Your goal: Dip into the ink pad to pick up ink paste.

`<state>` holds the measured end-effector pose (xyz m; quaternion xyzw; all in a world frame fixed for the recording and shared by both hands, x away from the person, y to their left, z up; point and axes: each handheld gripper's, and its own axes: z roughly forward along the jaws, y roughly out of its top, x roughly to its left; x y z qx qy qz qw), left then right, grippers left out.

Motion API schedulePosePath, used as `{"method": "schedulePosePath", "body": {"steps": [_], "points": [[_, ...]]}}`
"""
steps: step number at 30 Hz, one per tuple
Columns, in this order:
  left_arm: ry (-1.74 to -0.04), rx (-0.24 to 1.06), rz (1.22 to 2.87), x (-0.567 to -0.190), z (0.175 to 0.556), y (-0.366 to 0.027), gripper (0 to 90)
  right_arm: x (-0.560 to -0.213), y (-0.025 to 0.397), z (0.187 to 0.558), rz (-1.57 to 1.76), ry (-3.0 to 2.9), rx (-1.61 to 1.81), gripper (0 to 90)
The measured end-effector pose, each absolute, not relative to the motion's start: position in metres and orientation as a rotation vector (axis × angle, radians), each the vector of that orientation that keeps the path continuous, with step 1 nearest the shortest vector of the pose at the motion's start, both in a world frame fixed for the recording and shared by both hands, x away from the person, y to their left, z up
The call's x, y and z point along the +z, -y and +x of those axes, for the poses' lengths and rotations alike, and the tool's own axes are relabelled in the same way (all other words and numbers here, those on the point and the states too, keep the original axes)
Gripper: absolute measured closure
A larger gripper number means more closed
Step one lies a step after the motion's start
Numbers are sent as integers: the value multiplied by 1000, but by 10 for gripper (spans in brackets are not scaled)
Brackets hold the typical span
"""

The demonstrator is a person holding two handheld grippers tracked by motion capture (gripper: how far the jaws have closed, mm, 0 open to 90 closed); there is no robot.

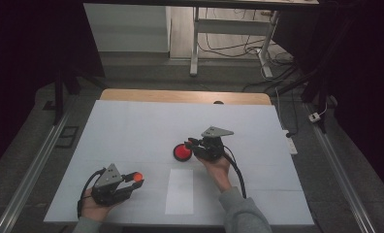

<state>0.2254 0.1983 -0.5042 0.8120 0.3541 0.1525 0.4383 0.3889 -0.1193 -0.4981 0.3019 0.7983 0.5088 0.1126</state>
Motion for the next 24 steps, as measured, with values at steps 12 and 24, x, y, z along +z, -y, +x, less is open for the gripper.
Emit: {"method": "schedulePosePath", "body": {"steps": [12,24], "points": [[-879,378,2019,-504,225,-198,653,-502,109,395,884,-2358,1464,726],[-879,377,2017,-504,225,-199,653,-509,102,398,877,-2372,1423,726]]}}
